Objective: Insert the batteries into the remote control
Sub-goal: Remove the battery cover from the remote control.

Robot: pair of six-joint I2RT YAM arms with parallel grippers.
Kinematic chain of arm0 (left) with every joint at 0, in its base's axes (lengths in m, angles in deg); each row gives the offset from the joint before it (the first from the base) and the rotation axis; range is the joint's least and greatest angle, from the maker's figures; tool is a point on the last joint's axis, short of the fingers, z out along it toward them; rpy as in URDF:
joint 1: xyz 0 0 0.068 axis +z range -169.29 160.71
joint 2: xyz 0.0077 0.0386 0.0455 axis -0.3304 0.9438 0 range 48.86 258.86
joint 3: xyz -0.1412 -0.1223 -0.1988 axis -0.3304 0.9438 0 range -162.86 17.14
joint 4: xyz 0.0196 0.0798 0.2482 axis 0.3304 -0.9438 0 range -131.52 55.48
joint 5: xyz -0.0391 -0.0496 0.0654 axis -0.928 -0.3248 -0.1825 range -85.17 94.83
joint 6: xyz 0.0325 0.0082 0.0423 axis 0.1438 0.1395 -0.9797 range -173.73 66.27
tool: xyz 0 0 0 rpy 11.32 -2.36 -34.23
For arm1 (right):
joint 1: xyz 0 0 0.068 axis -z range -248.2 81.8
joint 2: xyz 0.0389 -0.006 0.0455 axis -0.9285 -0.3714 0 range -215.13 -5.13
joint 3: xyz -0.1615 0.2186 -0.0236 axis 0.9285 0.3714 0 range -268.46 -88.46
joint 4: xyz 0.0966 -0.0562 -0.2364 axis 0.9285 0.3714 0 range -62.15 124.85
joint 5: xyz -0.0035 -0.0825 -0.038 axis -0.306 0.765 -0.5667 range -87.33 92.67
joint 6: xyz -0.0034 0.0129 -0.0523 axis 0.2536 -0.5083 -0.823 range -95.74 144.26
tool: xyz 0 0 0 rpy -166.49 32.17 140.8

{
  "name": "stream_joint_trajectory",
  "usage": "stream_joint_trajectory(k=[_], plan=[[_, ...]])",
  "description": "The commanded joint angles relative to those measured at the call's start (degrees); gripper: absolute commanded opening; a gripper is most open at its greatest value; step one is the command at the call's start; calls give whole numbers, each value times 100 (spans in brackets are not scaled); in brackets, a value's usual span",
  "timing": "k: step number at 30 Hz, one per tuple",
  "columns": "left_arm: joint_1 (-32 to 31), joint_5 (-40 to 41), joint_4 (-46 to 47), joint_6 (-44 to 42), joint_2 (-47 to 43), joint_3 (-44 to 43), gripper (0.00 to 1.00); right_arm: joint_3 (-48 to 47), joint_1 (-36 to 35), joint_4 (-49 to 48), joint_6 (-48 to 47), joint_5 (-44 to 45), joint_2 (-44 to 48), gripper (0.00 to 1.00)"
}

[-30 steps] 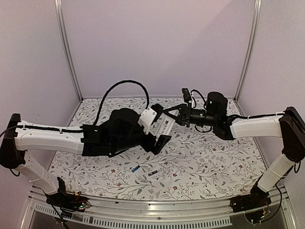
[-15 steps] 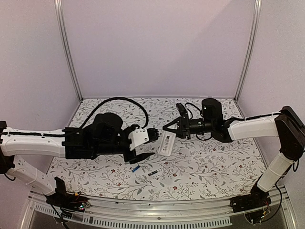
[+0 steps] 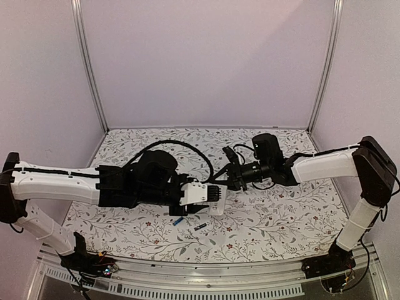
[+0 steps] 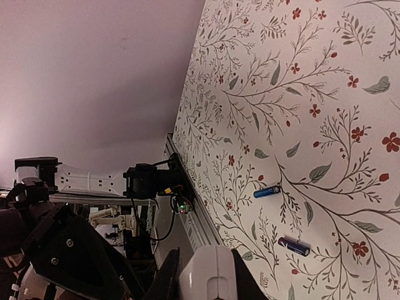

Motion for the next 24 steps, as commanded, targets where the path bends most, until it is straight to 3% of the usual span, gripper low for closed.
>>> stream_joint_trajectory(k=[1,24], plan=[[-96,-364,-262,-179,215,-244,43,-233,-98,202,-123,-98,-131,0],[-158,-281,-385,-167,660,-508,47,-417,-273,287,-200,-164,-206,0]])
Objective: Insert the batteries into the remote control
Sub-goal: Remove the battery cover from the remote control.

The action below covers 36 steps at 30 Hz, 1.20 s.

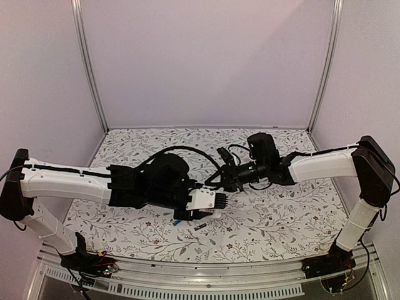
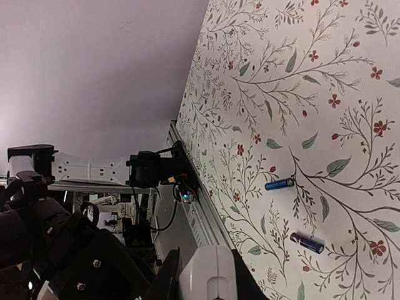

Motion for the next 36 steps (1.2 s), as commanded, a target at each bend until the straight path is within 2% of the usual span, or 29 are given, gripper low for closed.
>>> stream_joint_trajectory(k=[1,13,19,26,36], plan=[[-94,77,-57,-15,107,-170,47,-169,-68,27,-85,-50,-108,0],[-103,402,-27,-164,257,-164,45,-237,-99,18,-94,-130,-130,0],[-176,873,321,-431,143,-42,45,-237,-101,18,-95,-177,-164,0],[-191,1058,857,-629,-232,205,43,-196,-67,15,-82,-153,-291,0],[-191,1013,644,-640,-351,308,43,-199,83,-8,-5,-205,-256,0]])
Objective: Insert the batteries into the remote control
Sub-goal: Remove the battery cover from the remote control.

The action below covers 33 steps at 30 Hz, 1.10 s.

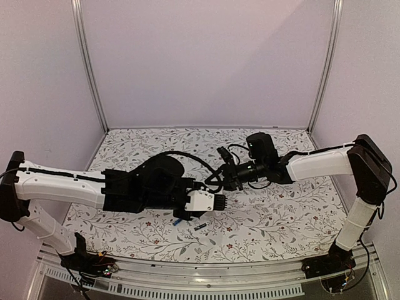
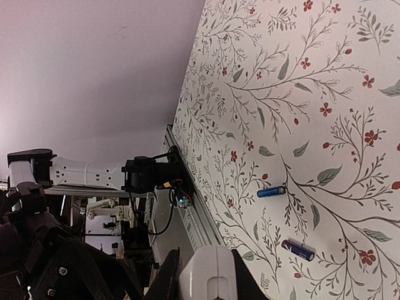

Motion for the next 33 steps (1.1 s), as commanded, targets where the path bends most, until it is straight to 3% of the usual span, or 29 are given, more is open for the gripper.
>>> stream_joint_trajectory(k=[1,14,21,25,33], plan=[[-3,146,90,-48,-92,93,43,-78,35,-7,77,-204,-34,0],[6,429,-95,-236,259,50,43,74,312,-295,326,-144,65,0],[41,485,-45,-118,285,43,50,215,472,-771,623,-56,-22,0],[156,499,10,193,297,25,59,291,615,-989,730,82,-115,0],[464,778,-48,1402,244,-24,63,458,1127,-1454,858,242,-353,0]])
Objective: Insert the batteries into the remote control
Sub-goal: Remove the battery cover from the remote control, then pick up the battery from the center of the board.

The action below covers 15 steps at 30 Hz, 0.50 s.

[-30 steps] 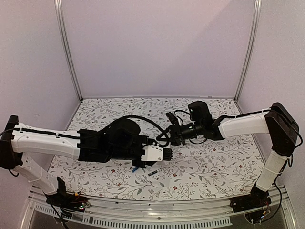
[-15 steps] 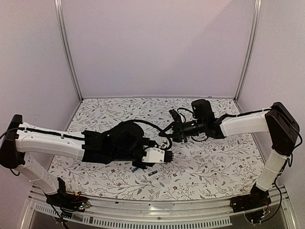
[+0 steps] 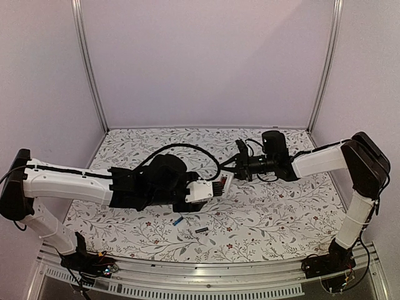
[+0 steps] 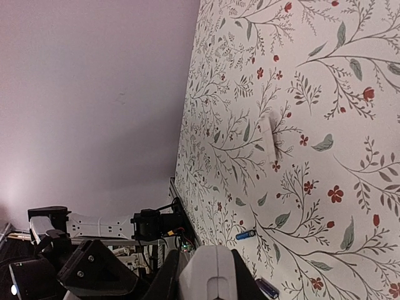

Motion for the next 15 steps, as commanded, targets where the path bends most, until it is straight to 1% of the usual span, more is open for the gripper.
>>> stream_joint_trajectory(k=[1,4,9,12,14,15], plan=[[190,226,-99,1075,-104,-44,63,219,312,-385,72,100,-112,0],[285,295,-533,2026,-307,-67,63,392,412,-371,-38,98,-14,0],[502,6,-1330,3677,-603,138,62,672,426,-369,-268,45,101,0],[458,-737,-1362,4153,-725,474,61,860,430,-364,-371,12,155,0],[293,-1088,-1387,4172,-638,570,59,959,426,-369,-419,-11,195,0],[165,-1113,-1381,4123,-555,599,58,1003,426,-370,-450,-12,212,0]])
